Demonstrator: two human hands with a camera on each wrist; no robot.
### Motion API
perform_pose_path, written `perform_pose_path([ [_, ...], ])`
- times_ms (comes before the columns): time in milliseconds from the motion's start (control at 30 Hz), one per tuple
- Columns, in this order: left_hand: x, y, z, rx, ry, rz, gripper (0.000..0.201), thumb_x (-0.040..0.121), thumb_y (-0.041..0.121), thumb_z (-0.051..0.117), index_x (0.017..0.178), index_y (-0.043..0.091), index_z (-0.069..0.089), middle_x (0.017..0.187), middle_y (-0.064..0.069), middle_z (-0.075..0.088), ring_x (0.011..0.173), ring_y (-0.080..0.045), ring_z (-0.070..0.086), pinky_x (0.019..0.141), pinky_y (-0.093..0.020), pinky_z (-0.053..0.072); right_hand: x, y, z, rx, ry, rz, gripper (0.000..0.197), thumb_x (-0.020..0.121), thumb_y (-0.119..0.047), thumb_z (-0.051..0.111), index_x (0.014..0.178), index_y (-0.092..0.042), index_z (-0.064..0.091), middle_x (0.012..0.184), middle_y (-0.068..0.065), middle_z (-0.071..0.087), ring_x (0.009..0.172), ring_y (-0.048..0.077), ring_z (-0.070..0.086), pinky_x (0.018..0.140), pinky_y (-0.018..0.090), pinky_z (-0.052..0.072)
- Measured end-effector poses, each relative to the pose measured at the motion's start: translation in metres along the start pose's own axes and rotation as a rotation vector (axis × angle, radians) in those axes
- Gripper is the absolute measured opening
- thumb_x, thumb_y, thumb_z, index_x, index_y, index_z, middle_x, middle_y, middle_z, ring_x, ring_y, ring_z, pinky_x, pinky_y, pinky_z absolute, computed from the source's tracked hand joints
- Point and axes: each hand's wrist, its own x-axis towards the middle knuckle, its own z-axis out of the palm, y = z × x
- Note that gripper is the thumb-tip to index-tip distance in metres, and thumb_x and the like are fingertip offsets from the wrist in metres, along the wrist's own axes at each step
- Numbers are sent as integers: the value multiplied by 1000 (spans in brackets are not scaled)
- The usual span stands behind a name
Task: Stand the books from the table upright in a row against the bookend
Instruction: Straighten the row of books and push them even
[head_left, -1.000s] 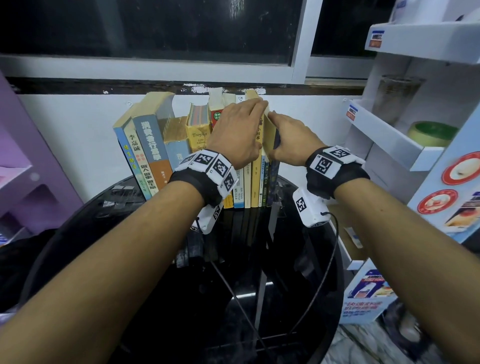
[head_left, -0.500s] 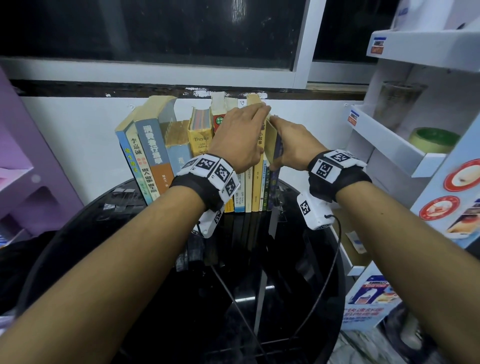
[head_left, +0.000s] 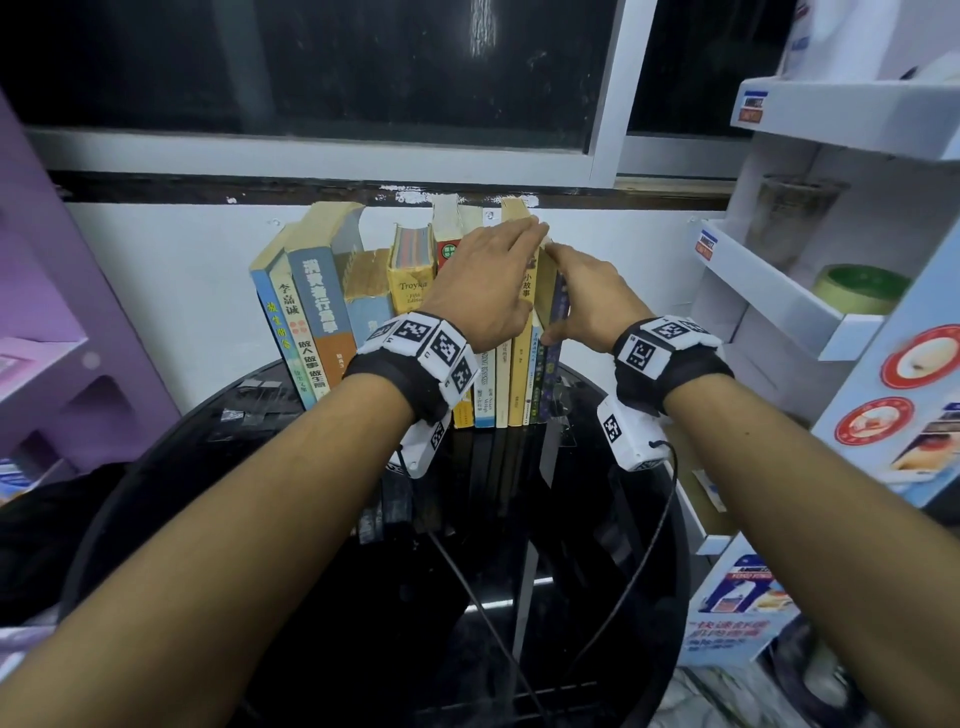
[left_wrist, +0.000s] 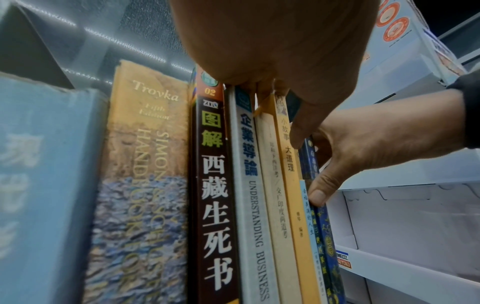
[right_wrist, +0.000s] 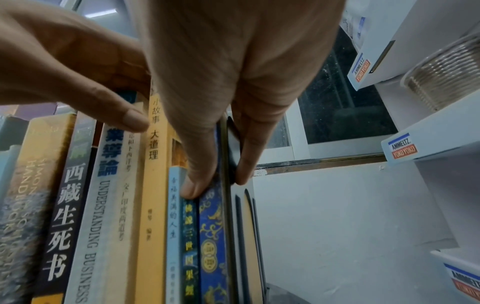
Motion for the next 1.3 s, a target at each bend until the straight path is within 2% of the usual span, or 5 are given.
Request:
perform_pose_path([
  [233,-20,-21,-22,-37,190,-11,63,85,27,58,144,19,36,151,-1,37,143,-19,25,118,-36,11,-15,-4,2,222,-3,143,111,68,-12,85,150,-17,10,130,12,57,111,28,60,85,36,51],
  [567,-83,-88,-44,-296,496,-418,61,79,22,59,137,7,46,143,-10,45,134,-24,38,114,-36,27,-21,-22,8,428,33,297,80,73,-29,82,134,-12,34,128,7,59,112,26,60,85,35,49],
  [767,-118,-128,-40,-677,321,-813,69,86,36,63,145,13,34,147,-8,40,134,-25,40,110,-41,35,-25,-31,20,470,92,350,90,73,-31,82,142,-12,28,132,8,57,113,28,60,87,37,49],
  [900,-129,-132,-35,-846,176,-780,42,95,23,55,134,18,41,118,6,55,104,-16,55,84,-25,40,-31,-36,23,464,110,341,100,75,-25,82,149,-14,16,134,9,56,115,29,59,93,41,47],
  [1300,-125,-123,-30,-722,98,-714,55,95,28,56,143,23,30,126,-2,58,98,-18,55,83,-30,40,-30,-35,23,439,107,313,76,76,-25,80,134,-16,33,123,6,63,107,26,64,83,39,51],
])
